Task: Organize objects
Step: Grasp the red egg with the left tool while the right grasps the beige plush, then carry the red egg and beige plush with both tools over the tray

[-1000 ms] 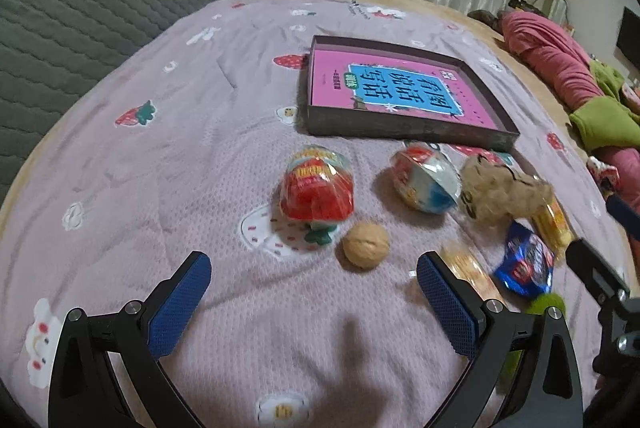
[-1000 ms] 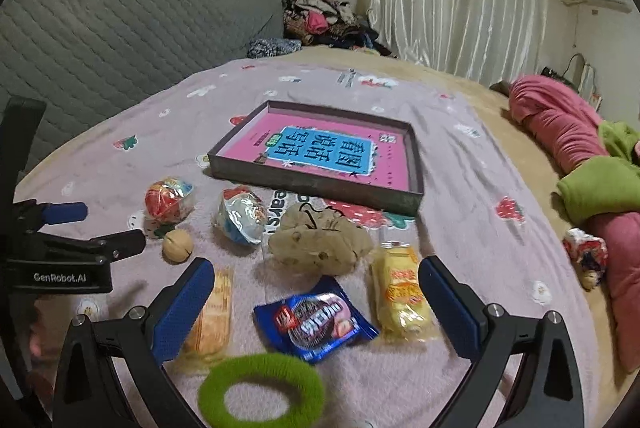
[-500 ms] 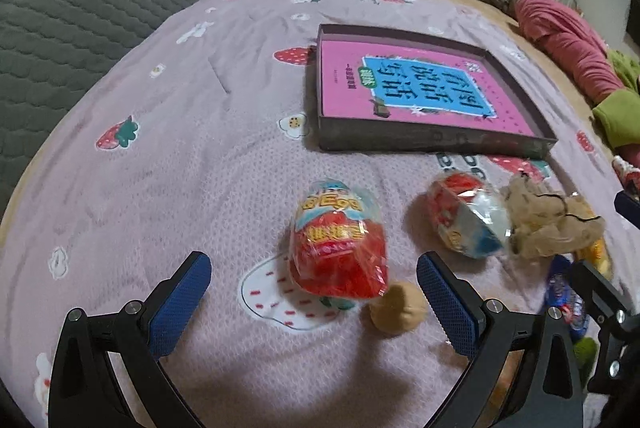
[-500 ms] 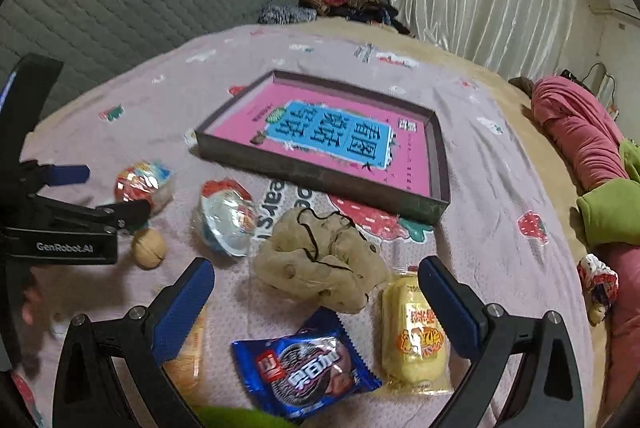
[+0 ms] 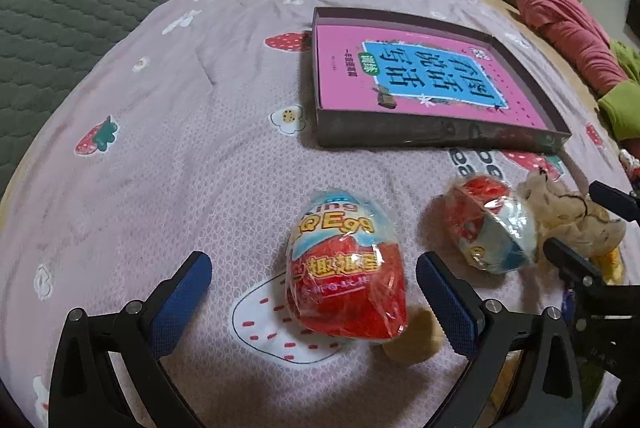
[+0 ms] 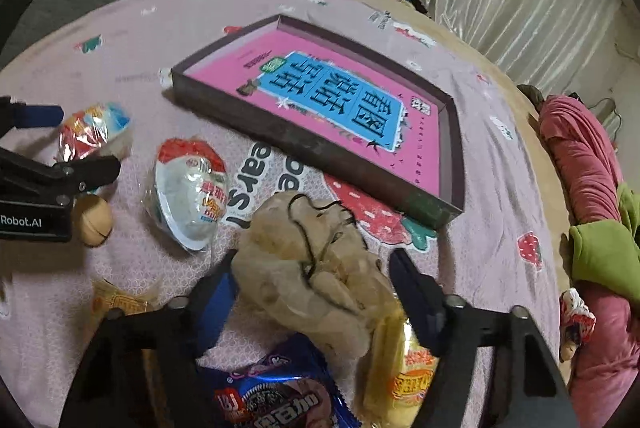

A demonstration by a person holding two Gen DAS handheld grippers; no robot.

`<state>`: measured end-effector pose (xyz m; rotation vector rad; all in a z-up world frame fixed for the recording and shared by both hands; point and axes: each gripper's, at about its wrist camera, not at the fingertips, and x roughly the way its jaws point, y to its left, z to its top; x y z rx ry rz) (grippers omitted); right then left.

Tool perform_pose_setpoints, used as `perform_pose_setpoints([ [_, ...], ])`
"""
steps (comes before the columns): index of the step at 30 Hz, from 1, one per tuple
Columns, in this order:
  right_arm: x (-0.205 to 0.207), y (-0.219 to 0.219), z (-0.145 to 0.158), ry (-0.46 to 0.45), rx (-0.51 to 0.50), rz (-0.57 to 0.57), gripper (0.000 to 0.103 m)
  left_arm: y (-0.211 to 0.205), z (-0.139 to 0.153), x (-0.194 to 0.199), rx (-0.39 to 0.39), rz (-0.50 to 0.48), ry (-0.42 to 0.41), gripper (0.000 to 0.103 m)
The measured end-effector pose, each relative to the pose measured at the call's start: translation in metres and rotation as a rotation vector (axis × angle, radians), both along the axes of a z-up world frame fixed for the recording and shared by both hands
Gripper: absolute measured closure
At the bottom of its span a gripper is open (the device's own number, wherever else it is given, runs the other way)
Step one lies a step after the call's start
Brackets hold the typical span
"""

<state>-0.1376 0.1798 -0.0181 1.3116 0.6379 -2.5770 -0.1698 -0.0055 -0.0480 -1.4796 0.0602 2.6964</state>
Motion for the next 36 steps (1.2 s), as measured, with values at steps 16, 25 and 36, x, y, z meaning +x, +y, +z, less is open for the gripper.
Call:
perform_pose_setpoints([
  [16,-0.001,0.000,-0.003,-0.024,-0.092,0.022,0.080,-0.001,-0.008,-0.005,0.053,-0.031,-0.023,0.050],
  [25,0.004,0.006,0.005,-0.028,-0.187,0.018,0.086,-0.003,0.000,0.001,0.063,-0.049,0.020,0.051],
  [36,0.015,0.014,0.023,0.000,-0.259,-0.001,0.087,0.001,0.014,0.009,0.065,-0.068,0.057,0.051],
])
